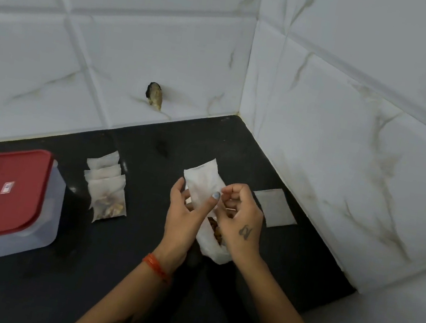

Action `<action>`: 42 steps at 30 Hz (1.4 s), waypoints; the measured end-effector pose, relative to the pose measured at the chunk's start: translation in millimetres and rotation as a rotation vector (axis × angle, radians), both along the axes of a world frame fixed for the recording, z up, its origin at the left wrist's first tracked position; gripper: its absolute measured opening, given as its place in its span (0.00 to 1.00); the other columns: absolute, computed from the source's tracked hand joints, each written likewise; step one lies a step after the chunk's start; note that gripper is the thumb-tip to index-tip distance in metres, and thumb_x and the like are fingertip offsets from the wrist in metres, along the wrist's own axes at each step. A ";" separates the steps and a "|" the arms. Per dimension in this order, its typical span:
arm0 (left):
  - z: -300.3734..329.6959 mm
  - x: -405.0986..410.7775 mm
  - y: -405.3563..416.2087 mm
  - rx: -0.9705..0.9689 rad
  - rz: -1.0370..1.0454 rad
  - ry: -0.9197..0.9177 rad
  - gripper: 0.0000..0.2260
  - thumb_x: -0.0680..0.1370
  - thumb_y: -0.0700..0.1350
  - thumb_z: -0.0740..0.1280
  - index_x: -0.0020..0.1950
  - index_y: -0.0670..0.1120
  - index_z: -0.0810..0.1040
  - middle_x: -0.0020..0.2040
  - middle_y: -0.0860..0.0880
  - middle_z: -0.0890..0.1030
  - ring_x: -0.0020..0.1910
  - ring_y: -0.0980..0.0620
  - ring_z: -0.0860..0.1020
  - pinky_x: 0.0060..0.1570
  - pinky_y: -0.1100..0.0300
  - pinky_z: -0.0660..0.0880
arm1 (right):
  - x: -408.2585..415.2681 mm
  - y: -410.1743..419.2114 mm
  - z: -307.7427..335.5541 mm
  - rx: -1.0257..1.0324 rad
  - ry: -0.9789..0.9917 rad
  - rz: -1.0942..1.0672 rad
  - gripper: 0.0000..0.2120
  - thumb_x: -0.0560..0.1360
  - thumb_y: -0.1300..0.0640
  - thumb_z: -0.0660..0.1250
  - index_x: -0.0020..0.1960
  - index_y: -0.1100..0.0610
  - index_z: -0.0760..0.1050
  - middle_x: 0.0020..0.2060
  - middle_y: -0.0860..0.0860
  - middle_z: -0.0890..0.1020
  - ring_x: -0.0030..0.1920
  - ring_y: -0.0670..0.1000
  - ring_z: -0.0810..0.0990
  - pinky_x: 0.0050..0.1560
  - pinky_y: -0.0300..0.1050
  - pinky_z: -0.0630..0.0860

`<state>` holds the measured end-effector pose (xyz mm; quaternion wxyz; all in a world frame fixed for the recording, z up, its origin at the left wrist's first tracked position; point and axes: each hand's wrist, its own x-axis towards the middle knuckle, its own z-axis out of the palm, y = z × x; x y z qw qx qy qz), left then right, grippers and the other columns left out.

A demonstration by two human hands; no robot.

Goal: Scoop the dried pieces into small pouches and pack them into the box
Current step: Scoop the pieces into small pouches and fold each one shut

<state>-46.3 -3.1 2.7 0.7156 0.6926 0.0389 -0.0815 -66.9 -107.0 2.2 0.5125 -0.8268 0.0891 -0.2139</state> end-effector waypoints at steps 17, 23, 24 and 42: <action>-10.8 -1.2 72.6 0.218 -0.067 -0.224 0.39 0.61 0.60 0.73 0.70 0.57 0.63 0.65 0.61 0.71 0.64 0.63 0.70 0.63 0.58 0.71 | 12.2 34.1 28.7 0.449 0.106 0.231 0.05 0.74 0.61 0.69 0.49 0.56 0.79 0.44 0.49 0.83 0.46 0.46 0.82 0.44 0.37 0.80; -7.3 -5.1 76.3 0.274 -0.131 -0.325 0.35 0.62 0.57 0.70 0.68 0.58 0.65 0.66 0.62 0.70 0.64 0.68 0.68 0.58 0.72 0.68 | 17.6 33.9 30.3 0.317 0.249 0.307 0.11 0.71 0.68 0.68 0.50 0.57 0.78 0.43 0.51 0.84 0.45 0.43 0.83 0.42 0.36 0.78; -7.8 -4.9 76.6 0.296 -0.136 -0.344 0.34 0.63 0.57 0.70 0.68 0.59 0.65 0.65 0.62 0.70 0.64 0.66 0.68 0.61 0.68 0.68 | 16.9 33.3 30.3 0.277 0.245 0.302 0.11 0.70 0.70 0.67 0.48 0.57 0.79 0.42 0.51 0.84 0.44 0.43 0.83 0.41 0.35 0.78; -17.5 -3.5 76.3 0.643 -0.194 -0.470 0.26 0.69 0.52 0.74 0.64 0.58 0.68 0.61 0.58 0.74 0.61 0.56 0.71 0.55 0.65 0.68 | 10.3 30.3 28.9 -0.149 0.258 0.317 0.13 0.68 0.53 0.75 0.52 0.54 0.83 0.42 0.46 0.81 0.37 0.40 0.79 0.37 0.28 0.75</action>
